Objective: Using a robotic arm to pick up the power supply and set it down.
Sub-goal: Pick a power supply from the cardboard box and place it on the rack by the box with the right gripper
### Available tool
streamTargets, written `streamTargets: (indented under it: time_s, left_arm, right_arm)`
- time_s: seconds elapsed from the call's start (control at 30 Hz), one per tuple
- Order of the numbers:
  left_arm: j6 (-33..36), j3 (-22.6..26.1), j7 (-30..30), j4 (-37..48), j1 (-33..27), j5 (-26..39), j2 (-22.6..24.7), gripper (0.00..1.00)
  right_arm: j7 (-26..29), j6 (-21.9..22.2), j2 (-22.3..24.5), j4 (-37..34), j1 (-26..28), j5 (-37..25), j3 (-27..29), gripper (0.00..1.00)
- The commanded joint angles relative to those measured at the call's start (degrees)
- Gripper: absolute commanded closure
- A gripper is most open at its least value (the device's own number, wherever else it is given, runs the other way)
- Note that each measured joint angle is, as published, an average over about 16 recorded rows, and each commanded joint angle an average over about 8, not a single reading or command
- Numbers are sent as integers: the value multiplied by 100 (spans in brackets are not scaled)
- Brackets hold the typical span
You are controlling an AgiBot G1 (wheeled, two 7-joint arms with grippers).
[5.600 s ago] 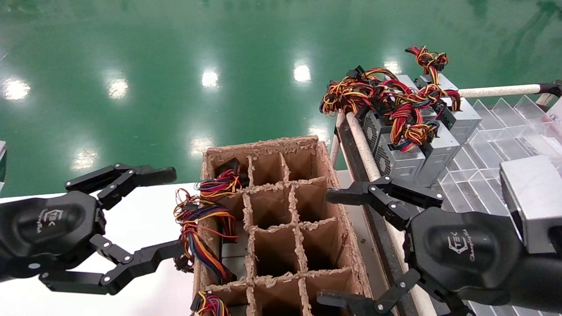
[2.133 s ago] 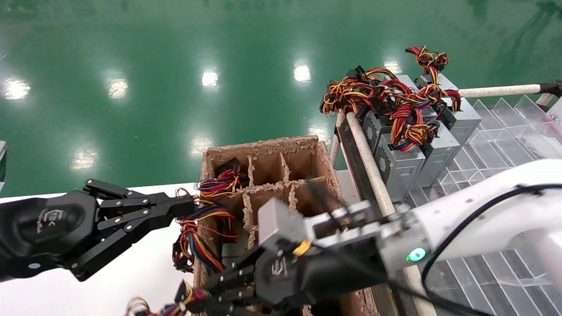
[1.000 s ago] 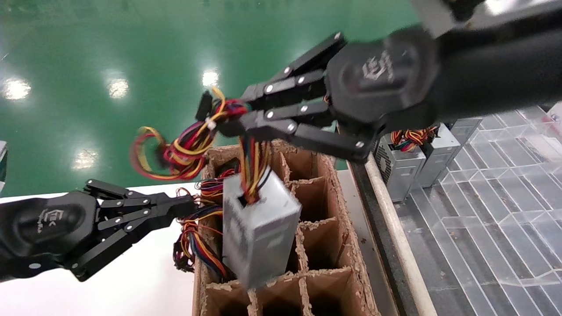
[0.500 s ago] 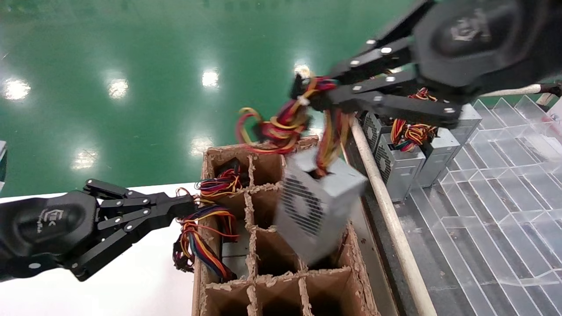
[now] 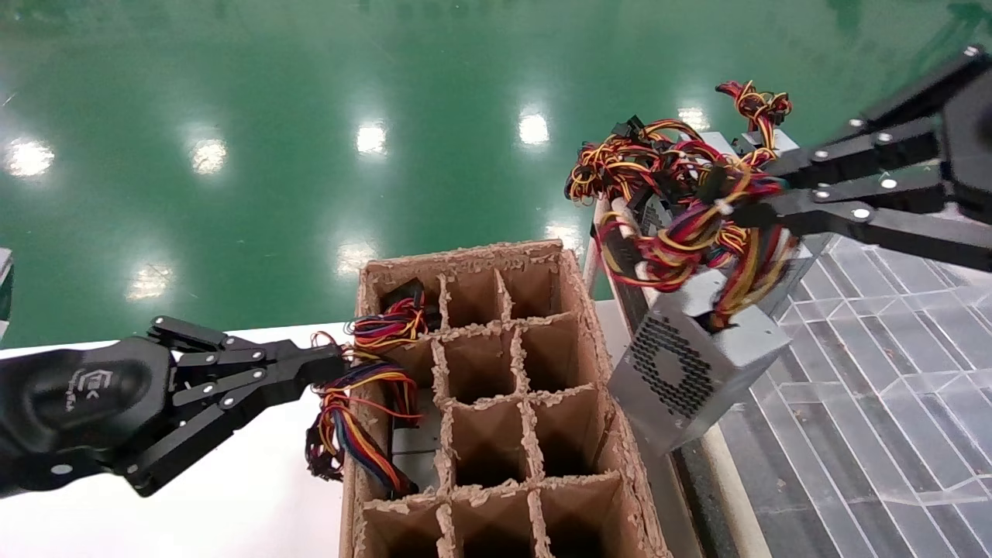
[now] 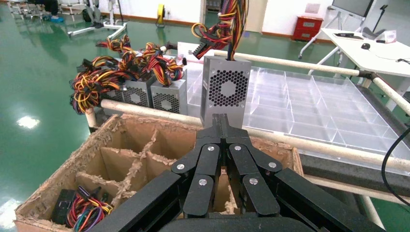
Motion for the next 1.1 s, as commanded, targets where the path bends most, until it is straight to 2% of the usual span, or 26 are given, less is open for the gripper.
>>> streamTargets:
  time_s: [0.03, 0.33, 0.57, 0.83, 1.1]
  left_arm:
    - [0, 0, 0, 0, 0, 0, 0, 100]
    - [0, 0, 0, 0, 0, 0, 0, 100]
    - [0, 0, 0, 0, 0, 0, 0, 100]
    - [0, 0, 0, 0, 0, 0, 0, 100]
    - [0, 0, 0, 0, 0, 0, 0, 100]
  right_arm:
    - [39, 16, 122, -1, 52, -34, -106, 100]
    - [-213, 63, 382, -577, -14, -114, -366, 100]
    - [-449, 61, 404, -991, -46, -163, -515, 100]
    - [-665, 195, 253, -1410, -264, -242, -711, 100]
    - [-1090, 599, -105, -1956, -803, 9, -720, 100]
